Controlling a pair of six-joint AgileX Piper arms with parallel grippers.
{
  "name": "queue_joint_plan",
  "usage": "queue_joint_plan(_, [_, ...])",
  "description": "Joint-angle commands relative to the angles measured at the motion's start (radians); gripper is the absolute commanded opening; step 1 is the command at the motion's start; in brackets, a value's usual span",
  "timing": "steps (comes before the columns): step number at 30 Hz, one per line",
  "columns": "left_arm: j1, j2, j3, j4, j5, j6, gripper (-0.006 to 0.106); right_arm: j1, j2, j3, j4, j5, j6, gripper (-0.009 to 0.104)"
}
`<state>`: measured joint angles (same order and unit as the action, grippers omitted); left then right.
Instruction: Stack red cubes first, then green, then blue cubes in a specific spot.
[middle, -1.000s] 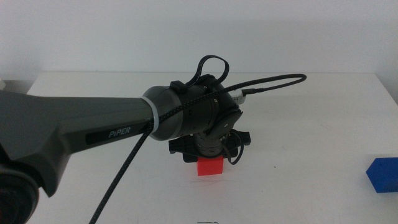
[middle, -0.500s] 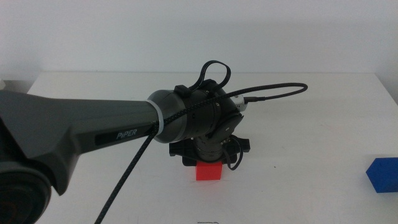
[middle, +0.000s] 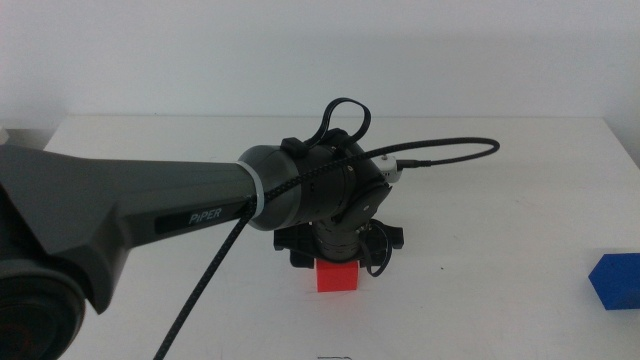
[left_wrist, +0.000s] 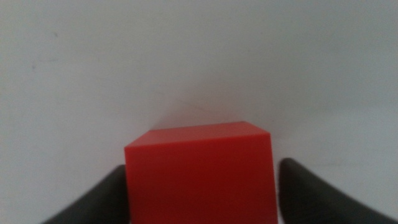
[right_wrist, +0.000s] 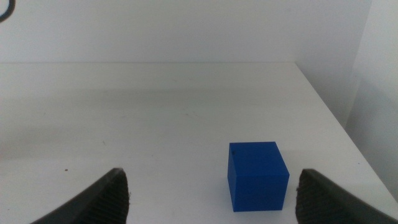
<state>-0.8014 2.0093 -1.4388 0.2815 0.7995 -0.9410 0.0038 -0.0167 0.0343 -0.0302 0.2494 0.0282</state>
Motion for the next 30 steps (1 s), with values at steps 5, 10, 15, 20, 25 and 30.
queue_joint_plan(5, [-0.004, -0.096, -0.024, 0.0, -0.012, 0.058, 0.094, 0.001, -0.015, -0.023, -0.008, -0.079, -0.009, 0.087])
queue_joint_plan(10, [-0.003, -0.249, -0.024, 0.057, 0.105, 0.059, 0.094, 0.001, -0.015, -0.023, -0.008, -0.079, -0.009, 0.087])
queue_joint_plan(15, [-0.003, -0.421, -0.024, 0.146, 0.334, 0.059, 0.094, 0.001, -0.015, -0.023, -0.008, -0.079, -0.009, 0.087])
queue_joint_plan(20, [0.029, -0.509, -0.024, 0.285, 0.459, 0.149, 0.094, 0.001, -0.015, -0.023, -0.008, -0.079, -0.009, 0.087])
queue_joint_plan(25, [0.259, -0.539, -0.024, 0.123, 0.451, 0.371, 0.094, 0.001, -0.015, -0.023, -0.008, -0.079, -0.009, 0.087])
queue_joint_plan(30, [0.519, -0.513, -0.024, -0.102, 0.4, 0.689, 0.094, 0.001, -0.015, -0.023, -0.008, -0.079, -0.009, 0.087])
